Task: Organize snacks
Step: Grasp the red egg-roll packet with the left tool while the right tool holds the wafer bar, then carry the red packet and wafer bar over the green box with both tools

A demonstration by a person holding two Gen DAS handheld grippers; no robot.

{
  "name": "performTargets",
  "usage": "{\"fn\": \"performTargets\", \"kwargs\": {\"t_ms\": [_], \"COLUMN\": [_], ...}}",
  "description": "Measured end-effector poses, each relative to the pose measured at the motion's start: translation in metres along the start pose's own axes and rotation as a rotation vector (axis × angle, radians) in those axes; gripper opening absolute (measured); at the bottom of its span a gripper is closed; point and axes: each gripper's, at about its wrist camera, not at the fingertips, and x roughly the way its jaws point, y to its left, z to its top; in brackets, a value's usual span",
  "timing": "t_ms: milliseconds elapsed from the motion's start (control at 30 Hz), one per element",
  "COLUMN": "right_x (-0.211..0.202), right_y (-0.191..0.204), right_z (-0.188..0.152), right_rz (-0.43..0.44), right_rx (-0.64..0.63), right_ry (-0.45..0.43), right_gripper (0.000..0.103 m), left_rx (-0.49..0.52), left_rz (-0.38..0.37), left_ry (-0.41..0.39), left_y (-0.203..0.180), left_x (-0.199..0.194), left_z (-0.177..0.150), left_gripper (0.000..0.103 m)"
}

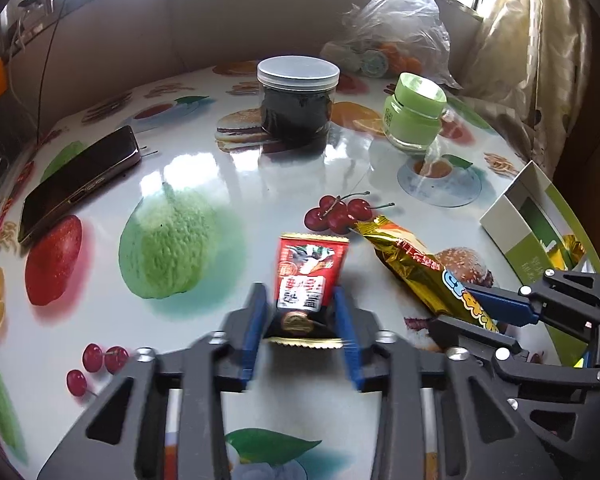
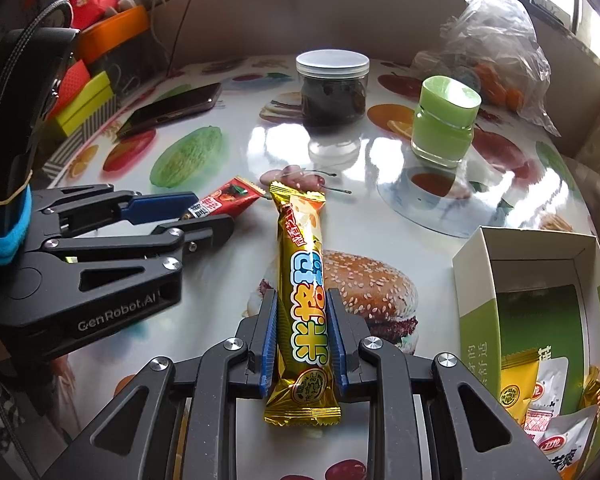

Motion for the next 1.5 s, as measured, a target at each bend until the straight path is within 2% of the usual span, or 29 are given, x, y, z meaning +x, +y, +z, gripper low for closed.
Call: {"fn": "performTargets", "kwargs": {"t_ms": [600,1033,1500], "right_x": [-0.015,-0.052,-0.092], "right_y": [0.007,0.015,0.006], "right_z": [-0.011,-0.024,-0.040], "right_rz": [0.002,0.007,-0.016], "right_rx": [0.028,0.047,0.070], "right_ry": [-0.040,-0.099,-0.151], "right_gripper": [0.022,0.022,0.022], "left_rx": [-0.051,-0.055,-0.024], "left_rz": [-0.011,-0.024,-0.046], "left_ry": [-0.021,-0.073,-0.116], "left_y": [-0.001,-0.010,-0.035], "left_x": [-0.023,-0.061,-0.090], "left_z": [-0.016,-0.024,-0.031], "left_gripper": [0.027,0.027,0.027]}}
